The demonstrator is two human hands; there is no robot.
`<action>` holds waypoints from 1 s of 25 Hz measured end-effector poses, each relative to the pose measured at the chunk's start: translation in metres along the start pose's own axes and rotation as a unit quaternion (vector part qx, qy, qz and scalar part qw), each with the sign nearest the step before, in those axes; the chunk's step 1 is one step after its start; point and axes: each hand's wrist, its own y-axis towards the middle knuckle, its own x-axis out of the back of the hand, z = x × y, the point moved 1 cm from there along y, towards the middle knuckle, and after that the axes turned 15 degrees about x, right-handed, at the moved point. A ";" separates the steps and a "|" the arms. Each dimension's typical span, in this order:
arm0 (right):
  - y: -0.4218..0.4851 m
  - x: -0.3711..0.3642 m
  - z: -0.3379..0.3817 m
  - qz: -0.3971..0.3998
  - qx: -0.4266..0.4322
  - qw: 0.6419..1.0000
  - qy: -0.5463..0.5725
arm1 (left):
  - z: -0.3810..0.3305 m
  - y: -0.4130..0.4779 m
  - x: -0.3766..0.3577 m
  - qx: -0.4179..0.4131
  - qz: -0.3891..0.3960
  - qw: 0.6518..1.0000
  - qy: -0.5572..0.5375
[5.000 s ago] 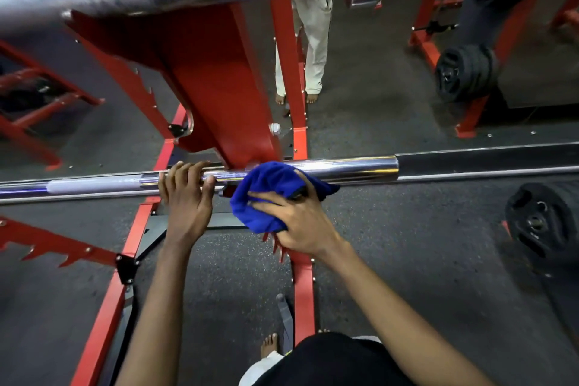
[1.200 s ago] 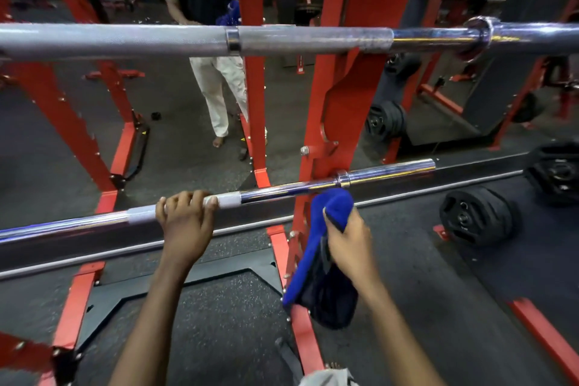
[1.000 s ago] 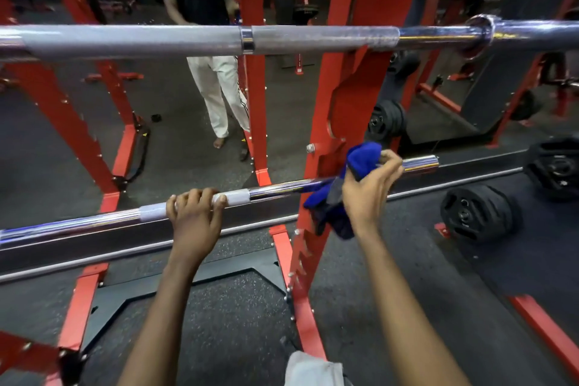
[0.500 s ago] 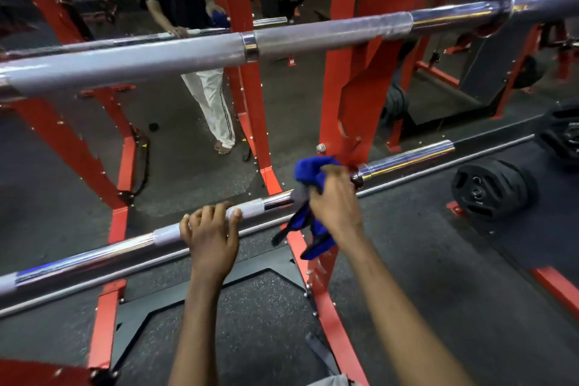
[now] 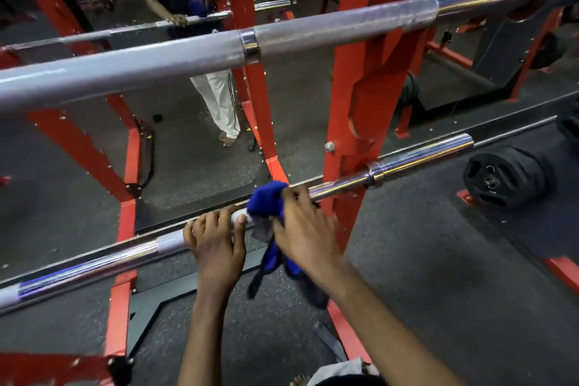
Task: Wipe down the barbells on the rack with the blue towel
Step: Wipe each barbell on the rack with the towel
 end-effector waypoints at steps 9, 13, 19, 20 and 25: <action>-0.003 0.006 -0.088 -0.168 -0.113 0.979 0.022 | 0.004 -0.001 0.015 -0.009 0.045 0.999 -0.003; -0.015 -0.044 -0.045 -0.149 -0.048 0.987 -0.022 | 0.034 0.008 0.031 0.025 0.043 0.998 0.033; 0.005 -0.040 -0.060 -0.148 0.048 0.988 0.025 | 0.046 0.011 0.034 0.022 0.058 0.998 0.032; 0.013 -0.031 -0.075 -0.170 0.010 0.985 0.026 | 0.046 0.011 0.033 0.023 0.057 0.998 0.032; 0.020 -0.028 -0.087 -0.219 -0.043 0.975 -0.015 | 0.053 0.009 0.041 -0.006 0.099 0.995 0.022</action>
